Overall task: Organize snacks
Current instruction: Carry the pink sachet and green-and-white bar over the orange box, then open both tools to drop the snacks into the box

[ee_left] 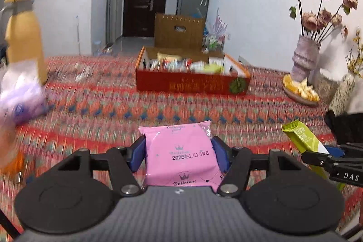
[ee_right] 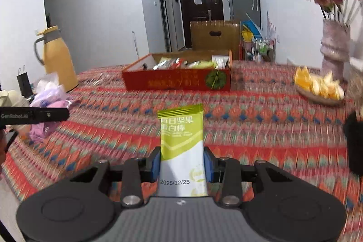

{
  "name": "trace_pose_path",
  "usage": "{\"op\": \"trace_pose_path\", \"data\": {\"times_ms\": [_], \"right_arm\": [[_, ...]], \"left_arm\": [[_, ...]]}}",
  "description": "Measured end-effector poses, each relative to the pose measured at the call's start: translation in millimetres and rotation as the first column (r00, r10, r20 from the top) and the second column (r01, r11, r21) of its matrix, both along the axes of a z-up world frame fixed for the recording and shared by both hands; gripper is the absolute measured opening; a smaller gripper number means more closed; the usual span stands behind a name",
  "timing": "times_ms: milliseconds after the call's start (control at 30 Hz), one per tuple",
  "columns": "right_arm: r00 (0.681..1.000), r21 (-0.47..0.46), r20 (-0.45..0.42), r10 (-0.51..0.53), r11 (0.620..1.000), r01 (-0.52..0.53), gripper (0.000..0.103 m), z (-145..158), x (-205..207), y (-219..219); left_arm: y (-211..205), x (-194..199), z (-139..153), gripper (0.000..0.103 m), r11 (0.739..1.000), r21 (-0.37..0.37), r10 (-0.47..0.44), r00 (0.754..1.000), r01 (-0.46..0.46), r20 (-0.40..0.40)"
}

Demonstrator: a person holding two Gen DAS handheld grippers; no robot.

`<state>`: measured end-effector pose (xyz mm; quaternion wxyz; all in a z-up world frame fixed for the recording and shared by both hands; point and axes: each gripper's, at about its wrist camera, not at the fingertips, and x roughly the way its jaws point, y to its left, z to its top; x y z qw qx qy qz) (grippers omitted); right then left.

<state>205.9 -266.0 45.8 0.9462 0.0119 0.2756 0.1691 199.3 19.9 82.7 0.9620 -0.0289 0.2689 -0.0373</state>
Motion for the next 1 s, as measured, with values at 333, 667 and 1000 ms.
{"op": "trace_pose_path", "data": {"times_ms": [333,667,1000], "right_arm": [[0.999,-0.178,0.048,-0.017,0.984,0.026,0.036,57,206,8],[0.993,-0.540,-0.099,-0.070,0.841,0.005,0.037,-3,390,83],[0.978,-0.384,-0.206,-0.041,0.922,-0.043,0.039,-24,429,95]], "left_arm": [[6,185,21,0.063,0.997,0.074,-0.001,0.999,-0.003,0.047],[22,358,-16,0.063,0.992,0.120,0.040,0.996,-0.030,-0.082],[28,398,-51,0.071,0.989,0.147,-0.002,0.988,0.024,-0.152]]}}
